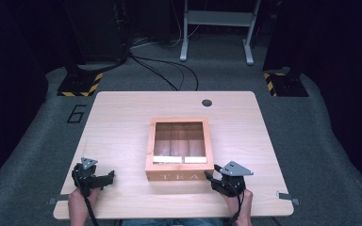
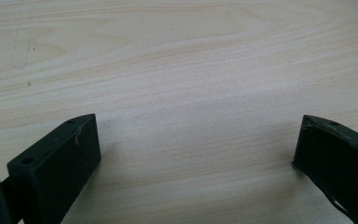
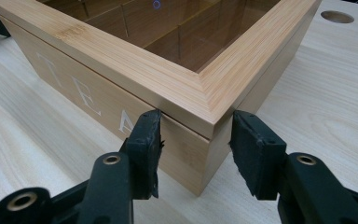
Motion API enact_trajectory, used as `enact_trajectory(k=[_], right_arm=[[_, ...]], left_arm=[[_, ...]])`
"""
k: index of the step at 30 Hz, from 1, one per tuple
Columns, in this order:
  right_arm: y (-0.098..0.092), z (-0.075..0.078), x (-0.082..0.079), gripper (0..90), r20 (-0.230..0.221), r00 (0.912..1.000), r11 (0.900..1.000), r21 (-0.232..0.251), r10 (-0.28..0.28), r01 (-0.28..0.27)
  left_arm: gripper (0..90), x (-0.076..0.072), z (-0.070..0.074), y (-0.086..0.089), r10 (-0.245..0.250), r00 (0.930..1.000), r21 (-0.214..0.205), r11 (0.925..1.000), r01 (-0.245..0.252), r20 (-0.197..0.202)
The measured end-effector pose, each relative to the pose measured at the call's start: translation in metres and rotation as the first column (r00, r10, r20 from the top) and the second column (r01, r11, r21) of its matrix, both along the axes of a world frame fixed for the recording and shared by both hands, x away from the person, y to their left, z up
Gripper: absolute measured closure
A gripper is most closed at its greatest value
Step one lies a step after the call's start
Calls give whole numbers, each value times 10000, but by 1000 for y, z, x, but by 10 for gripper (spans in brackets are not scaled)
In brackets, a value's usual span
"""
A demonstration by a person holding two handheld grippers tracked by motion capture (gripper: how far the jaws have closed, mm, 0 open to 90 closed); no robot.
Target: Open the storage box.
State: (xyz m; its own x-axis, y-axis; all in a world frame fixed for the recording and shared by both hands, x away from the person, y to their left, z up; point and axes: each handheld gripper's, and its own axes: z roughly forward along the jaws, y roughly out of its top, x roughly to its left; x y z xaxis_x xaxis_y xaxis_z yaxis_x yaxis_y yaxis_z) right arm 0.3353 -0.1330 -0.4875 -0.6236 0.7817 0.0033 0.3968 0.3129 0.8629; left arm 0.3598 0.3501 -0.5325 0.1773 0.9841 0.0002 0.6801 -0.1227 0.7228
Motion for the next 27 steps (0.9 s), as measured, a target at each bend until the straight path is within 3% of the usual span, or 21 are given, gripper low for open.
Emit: enact_trajectory(k=[27], right_arm=[[1,4,0,532,634,9976,9981,568,-268,232]], left_arm=[[3,0,0,0,-2,10000,4,10000,2,4]])
